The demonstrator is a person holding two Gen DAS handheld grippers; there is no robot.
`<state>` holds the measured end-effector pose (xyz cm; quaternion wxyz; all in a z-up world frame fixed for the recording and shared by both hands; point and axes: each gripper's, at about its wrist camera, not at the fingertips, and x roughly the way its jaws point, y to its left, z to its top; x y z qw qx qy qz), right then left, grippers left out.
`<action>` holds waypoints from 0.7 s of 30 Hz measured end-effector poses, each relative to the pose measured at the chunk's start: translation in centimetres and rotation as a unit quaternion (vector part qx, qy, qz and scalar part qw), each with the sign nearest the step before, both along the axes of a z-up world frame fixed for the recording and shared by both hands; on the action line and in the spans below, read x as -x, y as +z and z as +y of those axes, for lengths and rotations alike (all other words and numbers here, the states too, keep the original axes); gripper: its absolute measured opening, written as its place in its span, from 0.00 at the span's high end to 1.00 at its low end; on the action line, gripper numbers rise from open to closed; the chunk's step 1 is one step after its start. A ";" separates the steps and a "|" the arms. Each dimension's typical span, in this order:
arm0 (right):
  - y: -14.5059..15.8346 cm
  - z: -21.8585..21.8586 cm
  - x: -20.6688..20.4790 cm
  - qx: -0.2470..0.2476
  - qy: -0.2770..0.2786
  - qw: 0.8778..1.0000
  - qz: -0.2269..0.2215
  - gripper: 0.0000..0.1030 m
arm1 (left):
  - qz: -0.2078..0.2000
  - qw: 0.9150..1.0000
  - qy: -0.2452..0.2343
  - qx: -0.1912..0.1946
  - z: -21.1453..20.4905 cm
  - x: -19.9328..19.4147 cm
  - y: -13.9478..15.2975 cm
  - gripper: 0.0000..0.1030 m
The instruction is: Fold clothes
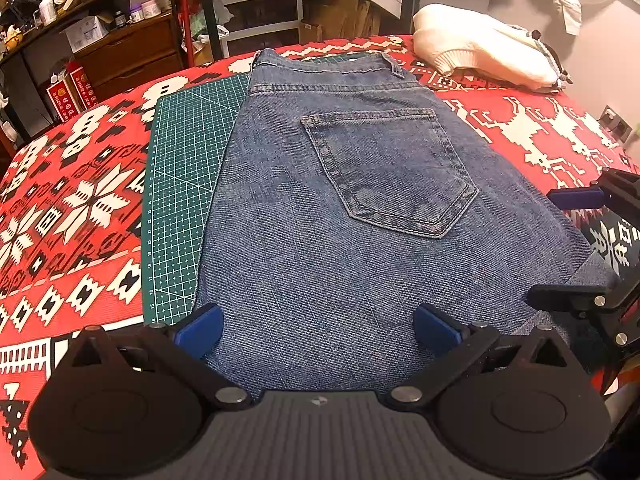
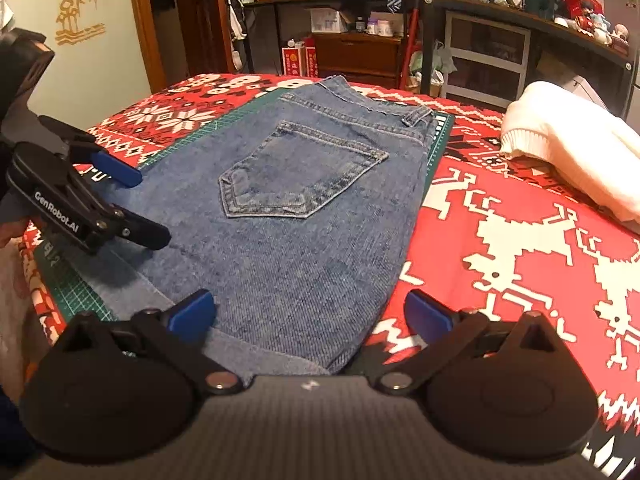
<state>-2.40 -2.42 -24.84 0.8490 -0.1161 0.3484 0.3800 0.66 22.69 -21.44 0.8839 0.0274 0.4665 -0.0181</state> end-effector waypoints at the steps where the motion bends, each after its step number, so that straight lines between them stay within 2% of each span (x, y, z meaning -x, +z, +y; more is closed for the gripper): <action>1: 0.0 0.0 0.0 0.000 0.001 1.000 -0.002 0.00 | -0.001 1.000 0.000 0.000 0.0 0.0 0.0 0.00; 7: -0.3 0.1 0.3 -0.001 -0.004 1.000 -0.014 0.00 | -0.013 1.000 -0.001 0.000 0.1 0.4 -0.1 0.00; 12: 0.6 0.0 0.3 0.000 0.001 1.000 -0.004 0.01 | -0.006 1.000 0.001 -0.003 -0.1 0.1 0.1 0.00; 14: 1.0 0.0 0.2 0.001 0.003 1.000 0.000 0.07 | -0.003 1.000 0.002 -0.008 -0.3 0.0 0.2 0.02; 18: 1.8 -0.2 0.2 0.002 0.007 1.000 0.009 0.16 | 0.001 1.000 -0.009 0.008 -0.7 0.2 1.3 0.31; 21: 2.8 -0.3 -0.1 0.000 0.010 1.000 0.013 0.23 | -0.027 0.999 0.003 0.025 -0.6 0.5 2.9 0.34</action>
